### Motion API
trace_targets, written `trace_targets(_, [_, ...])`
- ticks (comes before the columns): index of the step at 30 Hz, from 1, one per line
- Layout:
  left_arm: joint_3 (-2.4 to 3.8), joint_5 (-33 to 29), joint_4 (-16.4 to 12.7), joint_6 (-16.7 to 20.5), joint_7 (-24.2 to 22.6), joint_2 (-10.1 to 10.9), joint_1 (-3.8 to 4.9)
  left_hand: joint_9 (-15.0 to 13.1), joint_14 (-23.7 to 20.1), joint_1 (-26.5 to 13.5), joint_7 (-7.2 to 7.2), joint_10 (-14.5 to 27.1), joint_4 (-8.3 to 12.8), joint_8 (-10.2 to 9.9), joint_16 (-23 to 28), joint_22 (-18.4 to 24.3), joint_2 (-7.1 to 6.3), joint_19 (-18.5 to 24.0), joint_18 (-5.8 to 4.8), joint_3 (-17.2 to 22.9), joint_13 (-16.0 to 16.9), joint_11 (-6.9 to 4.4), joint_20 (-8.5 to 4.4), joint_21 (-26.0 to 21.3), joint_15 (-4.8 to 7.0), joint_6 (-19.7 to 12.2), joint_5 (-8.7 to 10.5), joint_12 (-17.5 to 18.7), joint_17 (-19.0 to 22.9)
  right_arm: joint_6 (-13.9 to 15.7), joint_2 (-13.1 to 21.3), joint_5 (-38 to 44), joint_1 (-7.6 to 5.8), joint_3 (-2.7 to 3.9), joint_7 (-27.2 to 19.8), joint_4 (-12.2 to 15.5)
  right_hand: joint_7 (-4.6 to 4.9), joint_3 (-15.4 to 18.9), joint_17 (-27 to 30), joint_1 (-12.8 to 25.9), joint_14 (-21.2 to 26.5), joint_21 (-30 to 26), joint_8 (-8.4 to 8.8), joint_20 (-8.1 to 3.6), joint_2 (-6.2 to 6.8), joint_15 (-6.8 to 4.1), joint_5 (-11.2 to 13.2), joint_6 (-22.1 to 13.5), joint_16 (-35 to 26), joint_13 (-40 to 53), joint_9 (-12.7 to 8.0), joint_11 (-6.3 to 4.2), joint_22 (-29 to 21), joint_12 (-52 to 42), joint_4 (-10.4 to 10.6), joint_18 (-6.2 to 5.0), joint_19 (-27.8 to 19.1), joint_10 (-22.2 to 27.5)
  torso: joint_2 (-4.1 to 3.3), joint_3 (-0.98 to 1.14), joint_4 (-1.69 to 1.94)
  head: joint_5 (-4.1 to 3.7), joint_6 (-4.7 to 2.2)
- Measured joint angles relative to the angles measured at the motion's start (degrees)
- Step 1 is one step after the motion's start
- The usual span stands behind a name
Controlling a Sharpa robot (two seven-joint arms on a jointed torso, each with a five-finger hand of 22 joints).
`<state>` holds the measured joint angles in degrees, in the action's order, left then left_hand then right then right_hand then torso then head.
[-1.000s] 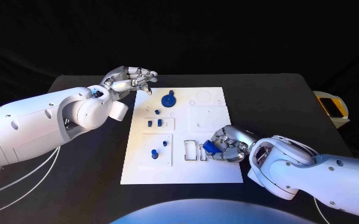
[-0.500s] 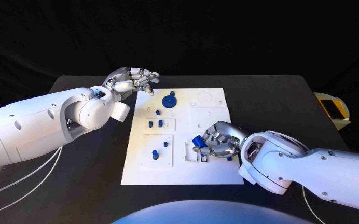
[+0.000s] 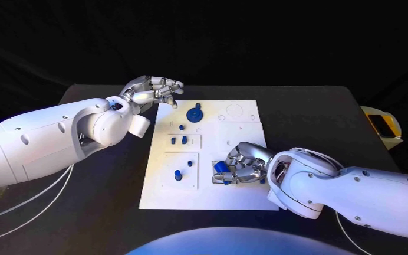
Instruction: Assemble the parts on the task board
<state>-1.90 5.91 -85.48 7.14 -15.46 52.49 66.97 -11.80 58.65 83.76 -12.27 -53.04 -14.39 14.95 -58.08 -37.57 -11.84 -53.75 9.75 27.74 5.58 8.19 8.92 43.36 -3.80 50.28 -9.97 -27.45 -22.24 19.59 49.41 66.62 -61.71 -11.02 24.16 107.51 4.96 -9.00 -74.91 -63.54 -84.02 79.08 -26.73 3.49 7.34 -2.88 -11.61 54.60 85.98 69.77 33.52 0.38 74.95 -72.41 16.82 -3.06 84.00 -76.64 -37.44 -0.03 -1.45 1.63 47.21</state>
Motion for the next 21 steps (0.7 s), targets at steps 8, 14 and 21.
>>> trace_targets(8, [0.00, 0.00, -0.05, 0.01, 0.00, 0.05, 0.00, 0.00, 0.00, 0.00, 0.00, 0.00, 0.00, 0.00, 0.00, 0.00, 0.00, 0.00, 0.00, 0.00, -0.01, 0.00, 0.00, 0.00, 0.00, 0.00, 0.00, 0.00, 0.00, -0.52, -0.69, 3.83, 0.00, 0.00, 1.17, -1.01, -0.06, 0.76, 0.00, 0.59, 0.00, 0.00, -0.11, 0.00, 0.12, 0.00, 0.43, 0.07, 0.00, 0.37, 0.07, 0.00, 0.00, 0.00, -0.08, 0.00, 0.00, 0.00, 0.01, 0.02, -0.03, 0.07, 0.07])
trace_targets(14, [0.00, 0.00, -0.10, 0.02, 0.00, 0.12, 0.00, 0.01, 0.00, 0.00, 0.00, 0.00, 0.00, 0.00, 0.00, 0.00, 0.00, 0.00, 0.00, 0.00, -0.01, 0.00, 0.00, 0.00, 0.00, 0.00, 0.00, 0.00, 0.00, -0.71, -0.98, 6.07, 0.00, 0.00, 1.73, -1.34, -0.27, 4.02, 0.00, 2.80, 0.00, -0.10, -0.98, 0.01, -0.39, 0.00, 3.08, -0.15, -0.22, 0.62, 0.41, 0.00, -0.01, 0.00, -0.03, 0.00, 0.00, 0.00, -0.01, 0.01, -0.01, 0.09, 0.02])
trace_targets(21, [0.00, 0.00, -0.17, 0.03, 0.00, 0.24, 0.00, 0.01, 0.00, 0.00, 0.01, 0.00, 0.00, 0.00, 0.00, -0.01, 0.00, 0.00, 0.00, 0.00, 0.04, 0.00, 0.00, 0.00, 0.00, 0.00, 0.00, 0.00, 0.00, -0.91, -1.02, 7.79, 0.01, 0.00, 2.13, -1.61, -0.28, 6.89, 0.01, 3.60, 0.00, -0.66, -1.42, 0.01, -1.23, 0.00, 5.37, -0.55, -0.45, 0.62, 0.41, 0.00, -0.02, 0.52, -0.06, -0.01, 0.00, 0.00, -0.02, 0.01, -0.02, 0.10, 0.08])
